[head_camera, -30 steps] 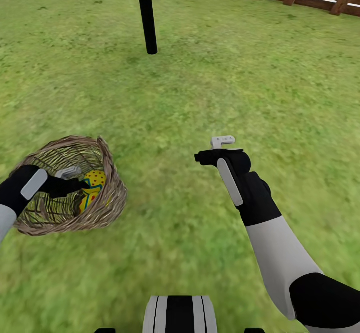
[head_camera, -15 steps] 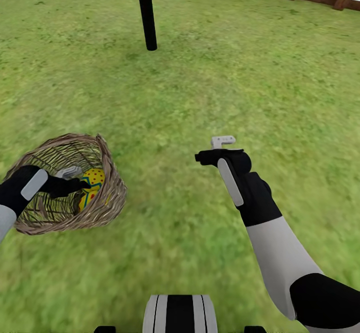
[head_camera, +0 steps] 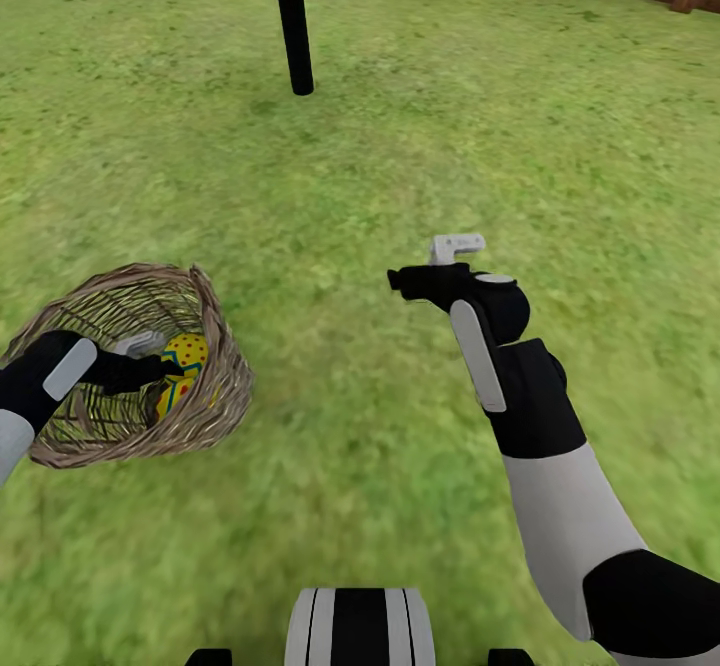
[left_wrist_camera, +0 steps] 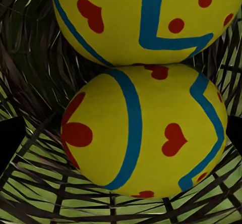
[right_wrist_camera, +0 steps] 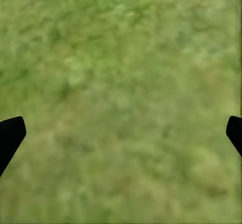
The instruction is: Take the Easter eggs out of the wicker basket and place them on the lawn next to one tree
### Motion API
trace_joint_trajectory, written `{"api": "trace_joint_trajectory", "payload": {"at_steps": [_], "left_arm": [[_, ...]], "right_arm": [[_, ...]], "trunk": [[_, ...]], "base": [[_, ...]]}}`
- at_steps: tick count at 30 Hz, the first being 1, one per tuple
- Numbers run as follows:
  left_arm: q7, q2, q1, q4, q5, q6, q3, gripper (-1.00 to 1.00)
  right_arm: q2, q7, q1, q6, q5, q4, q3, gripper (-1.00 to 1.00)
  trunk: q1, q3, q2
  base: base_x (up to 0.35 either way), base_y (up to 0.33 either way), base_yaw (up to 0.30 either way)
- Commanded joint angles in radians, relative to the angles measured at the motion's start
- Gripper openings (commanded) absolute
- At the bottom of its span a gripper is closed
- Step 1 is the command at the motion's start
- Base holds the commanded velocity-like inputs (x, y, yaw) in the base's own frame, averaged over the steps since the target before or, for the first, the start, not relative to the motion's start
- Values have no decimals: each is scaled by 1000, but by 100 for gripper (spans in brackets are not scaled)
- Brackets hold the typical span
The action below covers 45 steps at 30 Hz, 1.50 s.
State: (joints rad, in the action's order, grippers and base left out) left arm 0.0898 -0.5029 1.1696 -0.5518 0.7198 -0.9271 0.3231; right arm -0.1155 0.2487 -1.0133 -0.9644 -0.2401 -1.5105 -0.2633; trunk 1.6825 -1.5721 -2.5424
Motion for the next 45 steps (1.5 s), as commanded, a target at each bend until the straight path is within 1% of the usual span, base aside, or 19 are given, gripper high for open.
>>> {"api": "trace_joint_trajectory", "payload": {"at_steps": [1, 8, 12, 19, 24, 30, 32, 38, 45], "left_arm": [[10, -1, 1, 0, -8, -1, 5, 100], [11, -4, 1, 0, -8, 0, 5, 100], [12, -5, 1, 1, -9, 0, 5, 100], [14, -5, -1, 1, -9, 1, 4, 100], [37, -6, -2, 2, -9, 2, 4, 100], [48, -6, -8, 2, -9, 2, 5, 100], [57, -5, -18, 1, -9, 9, 4, 100], [111, -6, -41, 1, -11, 32, 4, 100], [131, -17, -50, 1, -11, 39, 5, 100]], "right_arm": [[0, 10, -1, -4, -10, -7, 0, 100], [0, 10, -1, -5, -7, -27, 1, 100], [2, 9, 0, -5, -5, -30, 2, 100], [1, 9, 0, -5, -4, -31, 2, 100], [1, 8, 0, -5, -4, -31, 2, 100], [1, 8, 0, -5, -3, -31, 3, 100], [1, 9, 0, -5, -3, -30, 3, 100], [0, 9, 0, -4, -2, -28, 3, 100], [2, 9, 0, -3, -2, -26, 4, 100]], "trunk": [[0, -1, 0], [0, -1, 0], [2, -16, -1], [2, -16, -1], [4, -35, -2], [4, -35, -2], [4, -35, -2], [4, -35, -2], [4, -35, -2]], "base": [[0, 0, 0], [0, 0, 0], [0, 0, 0], [0, 0, 0], [0, 0, 0], [0, 0, 0], [0, 0, 0], [0, 0, 0], [0, 0, 0]]}}
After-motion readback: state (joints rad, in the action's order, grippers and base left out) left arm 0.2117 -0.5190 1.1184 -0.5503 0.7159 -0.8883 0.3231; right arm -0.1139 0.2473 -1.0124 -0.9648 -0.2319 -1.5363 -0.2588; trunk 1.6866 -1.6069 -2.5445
